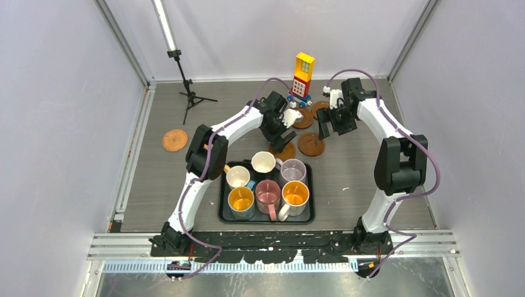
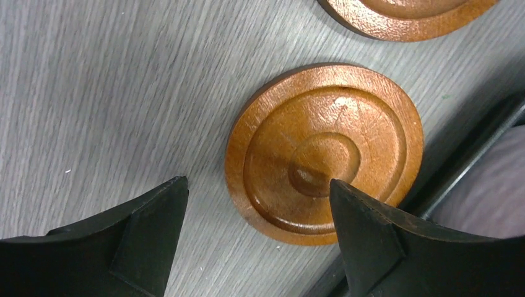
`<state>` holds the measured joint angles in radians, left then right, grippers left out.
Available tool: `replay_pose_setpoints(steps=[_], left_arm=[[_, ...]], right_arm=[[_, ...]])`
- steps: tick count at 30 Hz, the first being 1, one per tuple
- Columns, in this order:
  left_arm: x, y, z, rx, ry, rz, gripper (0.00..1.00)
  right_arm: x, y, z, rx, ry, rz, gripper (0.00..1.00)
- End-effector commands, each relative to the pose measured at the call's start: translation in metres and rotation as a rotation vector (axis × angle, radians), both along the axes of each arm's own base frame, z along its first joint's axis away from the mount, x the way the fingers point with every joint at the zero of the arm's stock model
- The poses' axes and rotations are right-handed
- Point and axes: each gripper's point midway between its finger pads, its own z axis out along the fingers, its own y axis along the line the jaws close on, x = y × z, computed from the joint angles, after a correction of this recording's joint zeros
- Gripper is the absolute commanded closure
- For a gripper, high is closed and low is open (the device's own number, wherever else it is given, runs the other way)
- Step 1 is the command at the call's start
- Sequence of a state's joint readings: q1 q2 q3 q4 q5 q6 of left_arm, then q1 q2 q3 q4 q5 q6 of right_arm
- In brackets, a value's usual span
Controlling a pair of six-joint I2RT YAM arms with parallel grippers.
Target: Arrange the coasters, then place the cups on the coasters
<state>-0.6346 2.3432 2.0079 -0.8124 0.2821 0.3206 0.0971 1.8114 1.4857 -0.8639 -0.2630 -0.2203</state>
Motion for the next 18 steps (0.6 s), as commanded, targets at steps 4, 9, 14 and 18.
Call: replay_pose_setpoints(steps=[4,9,14,18], left_arm=[[0.020,-0.003,-0.003,0.073,-0.108,0.025,0.21],[0.033,0.022,-0.004,0.132,-0.142,0.065,0.36],[0.048,0.061,-0.003,0.157,-0.130,0.146,0.43],[0.061,0.093,-0.004,0.185,-0.135,0.196,0.44]], right_arm=[[0.009,-0.008,-0.021,-0.058,-0.015,-0.028,0.11],[0.010,-0.008,-0.030,-0.079,-0.006,-0.026,0.13],[0.011,-0.002,-0.043,-0.101,0.005,-0.019,0.17],[0.012,0.004,-0.052,-0.120,0.009,-0.007,0.20]])
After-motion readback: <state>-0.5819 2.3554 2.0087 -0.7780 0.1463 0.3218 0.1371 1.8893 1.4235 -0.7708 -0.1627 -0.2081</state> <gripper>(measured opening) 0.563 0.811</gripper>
